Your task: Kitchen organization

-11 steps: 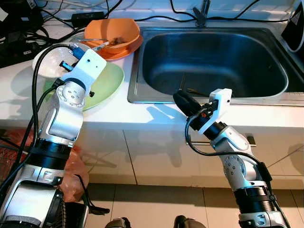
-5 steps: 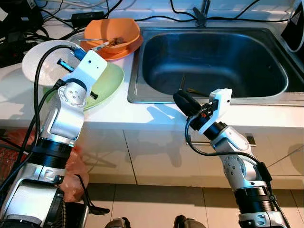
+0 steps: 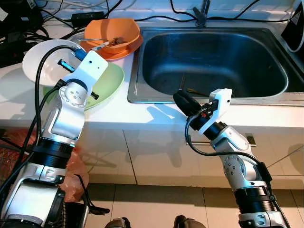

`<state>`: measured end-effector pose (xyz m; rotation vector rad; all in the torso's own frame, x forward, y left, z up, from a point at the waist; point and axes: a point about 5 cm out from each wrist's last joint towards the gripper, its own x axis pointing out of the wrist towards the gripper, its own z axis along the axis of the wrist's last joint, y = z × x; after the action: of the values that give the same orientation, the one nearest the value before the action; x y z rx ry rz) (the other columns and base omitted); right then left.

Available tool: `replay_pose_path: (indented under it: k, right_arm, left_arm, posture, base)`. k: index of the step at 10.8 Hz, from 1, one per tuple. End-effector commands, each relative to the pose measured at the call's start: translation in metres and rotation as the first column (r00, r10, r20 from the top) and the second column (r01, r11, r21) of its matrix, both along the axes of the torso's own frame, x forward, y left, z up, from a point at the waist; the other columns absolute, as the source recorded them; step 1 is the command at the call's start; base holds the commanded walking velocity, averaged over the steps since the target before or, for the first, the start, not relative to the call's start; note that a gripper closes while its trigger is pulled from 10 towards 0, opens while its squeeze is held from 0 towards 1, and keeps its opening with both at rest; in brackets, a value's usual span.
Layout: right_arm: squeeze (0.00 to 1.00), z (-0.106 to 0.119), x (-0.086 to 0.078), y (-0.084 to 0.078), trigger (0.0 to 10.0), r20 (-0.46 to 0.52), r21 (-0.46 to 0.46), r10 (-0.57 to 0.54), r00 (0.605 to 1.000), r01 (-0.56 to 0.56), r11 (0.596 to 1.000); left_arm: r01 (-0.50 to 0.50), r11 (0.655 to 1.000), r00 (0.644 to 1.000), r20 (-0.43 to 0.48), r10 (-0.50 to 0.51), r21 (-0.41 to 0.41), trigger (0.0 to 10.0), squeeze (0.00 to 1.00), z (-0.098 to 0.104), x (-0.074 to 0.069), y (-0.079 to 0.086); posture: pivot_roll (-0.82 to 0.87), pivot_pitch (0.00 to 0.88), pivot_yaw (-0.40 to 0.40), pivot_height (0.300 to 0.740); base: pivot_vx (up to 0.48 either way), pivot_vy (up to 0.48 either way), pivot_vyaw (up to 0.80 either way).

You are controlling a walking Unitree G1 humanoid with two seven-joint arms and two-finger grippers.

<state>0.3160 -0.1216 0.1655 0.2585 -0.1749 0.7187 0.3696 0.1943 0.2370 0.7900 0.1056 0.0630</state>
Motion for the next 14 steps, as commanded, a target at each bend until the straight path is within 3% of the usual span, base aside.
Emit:
replay_pose_path:
  k: [1,4,5,8,11,13,14]
  right_arm:
    - [0.0,-0.013,-0.001,0.001,10.0,-0.058,-0.019,0.002,0.998,-0.003,1.0]
    - [0.0,-0.014,-0.002,0.002,10.0,-0.058,-0.013,-0.003,0.998,0.002,1.0]
    - [0.0,-0.014,-0.002,0.002,10.0,-0.059,-0.013,-0.006,0.998,0.005,1.0]
    - [0.0,-0.014,-0.002,0.001,10.0,-0.062,-0.011,-0.01,0.998,0.009,1.0]
    - [0.0,-0.014,0.0,0.0,10.0,-0.06,-0.013,-0.013,0.998,0.012,1.0]
    - [0.0,-0.014,0.0,0.0,10.0,-0.061,-0.012,-0.014,0.998,0.013,1.0]
    - [0.0,-0.014,0.0,0.0,10.0,-0.061,-0.012,-0.014,0.998,0.013,1.0]
  left_arm:
    - [-0.001,1.0,1.0,-0.023,0.001,0.002,0.0,0.0,-0.008,-0.002,0.001]
    - [0.004,1.0,1.0,-0.026,-0.004,0.008,0.0,0.0,-0.009,-0.003,0.001]
    - [-0.005,1.0,1.0,-0.015,0.005,0.014,10.0,0.0,-0.008,-0.003,0.002]
    - [-0.045,0.998,0.998,0.042,0.043,0.04,10.0,0.0,0.002,-0.005,0.008]
    - [-0.126,0.978,0.983,0.156,0.1,0.165,10.0,0.0,0.025,-0.007,0.016]
    - [-0.198,0.937,0.955,0.271,0.119,0.289,10.0,0.0,0.044,-0.011,0.017]
    - [-0.208,0.931,0.947,0.3,0.115,0.3,10.0,0.0,0.049,-0.012,0.016]
  posture:
    - [0.04,0.144,0.031,0.74]
    - [0.03,0.144,0.038,0.74]
    - [0.03,0.144,0.038,0.74]
    - [0.04,0.151,0.033,0.74]
    - [0.04,0.15,0.03,0.74]
    - [0.04,0.15,0.029,0.74]
    - [0.04,0.15,0.029,0.74]
  base:
    - [0.0,0.0,0.0]
    - [0.0,0.0,0.0]
    - [0.0,0.0,0.0]
    - [0.0,0.0,0.0]
    - [0.0,0.0,0.0]
    - [0.0,0.0,0.0]
    - [0.0,0.0,0.0]
